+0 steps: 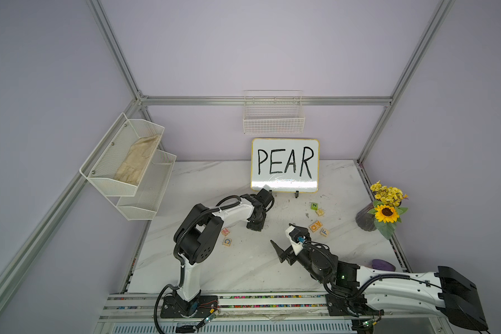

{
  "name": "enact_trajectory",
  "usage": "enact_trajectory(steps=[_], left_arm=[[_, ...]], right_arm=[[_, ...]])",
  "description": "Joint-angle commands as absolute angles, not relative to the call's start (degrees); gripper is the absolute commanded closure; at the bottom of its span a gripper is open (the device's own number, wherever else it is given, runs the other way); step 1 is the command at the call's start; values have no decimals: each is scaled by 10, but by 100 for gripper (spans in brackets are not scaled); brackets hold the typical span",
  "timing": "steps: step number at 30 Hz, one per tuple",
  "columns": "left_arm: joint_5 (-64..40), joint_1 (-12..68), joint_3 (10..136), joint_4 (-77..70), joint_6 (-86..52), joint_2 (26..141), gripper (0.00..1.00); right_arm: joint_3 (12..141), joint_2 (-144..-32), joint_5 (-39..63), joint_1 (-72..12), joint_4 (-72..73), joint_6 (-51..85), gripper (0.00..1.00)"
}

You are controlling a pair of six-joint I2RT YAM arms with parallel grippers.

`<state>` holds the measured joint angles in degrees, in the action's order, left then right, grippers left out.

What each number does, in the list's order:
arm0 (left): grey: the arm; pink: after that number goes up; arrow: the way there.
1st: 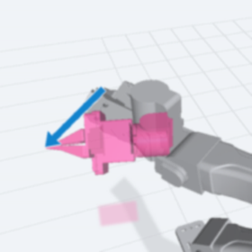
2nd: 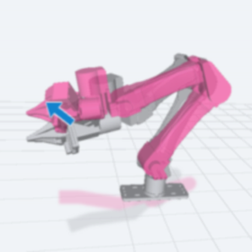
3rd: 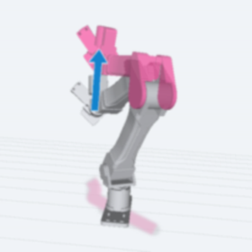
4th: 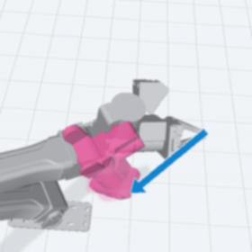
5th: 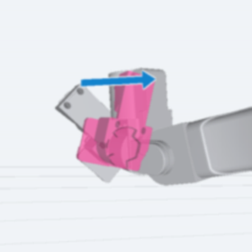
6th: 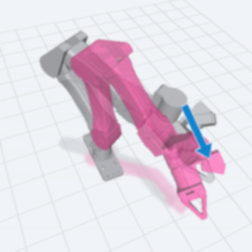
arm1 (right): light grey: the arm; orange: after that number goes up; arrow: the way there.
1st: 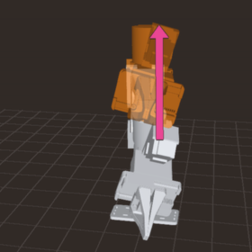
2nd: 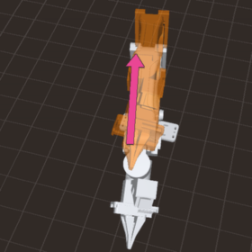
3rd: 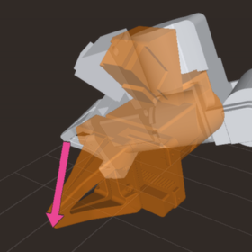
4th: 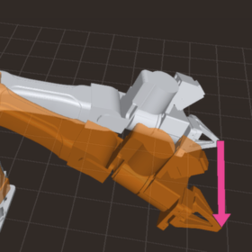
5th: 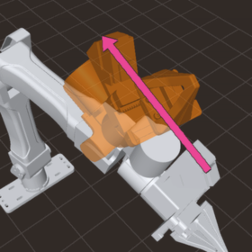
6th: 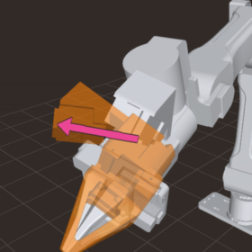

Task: Spell the uppercase word “pear” with letter blocks
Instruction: Place the letter block at the center of the board.

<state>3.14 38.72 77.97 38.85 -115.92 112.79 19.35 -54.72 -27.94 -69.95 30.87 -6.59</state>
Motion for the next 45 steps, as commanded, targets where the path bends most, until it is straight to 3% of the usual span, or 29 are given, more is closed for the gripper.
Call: enact_trajectory(steps=[1,9,21,26,35,45], left_arm=[[19,383,755,389,-1156,1111,73],[6,376,748,399,-1146,1106,72],[7,371,750,403,-1147,1106,67],[6,370,752,402,-1149,1108,60],[8,370,757,404,-1144,1110,59],[7,371,771,407,-1115,1099,41]], right_arm=[[199,-557,-230,-673,316,-48,5],[193,-559,-196,-616,315,-19,5],[192,-562,-197,-605,315,-14,5],[195,-558,-195,-604,308,-13,5],[195,-558,-196,-603,305,-13,5],[195,-563,-196,-598,306,-7,5]])
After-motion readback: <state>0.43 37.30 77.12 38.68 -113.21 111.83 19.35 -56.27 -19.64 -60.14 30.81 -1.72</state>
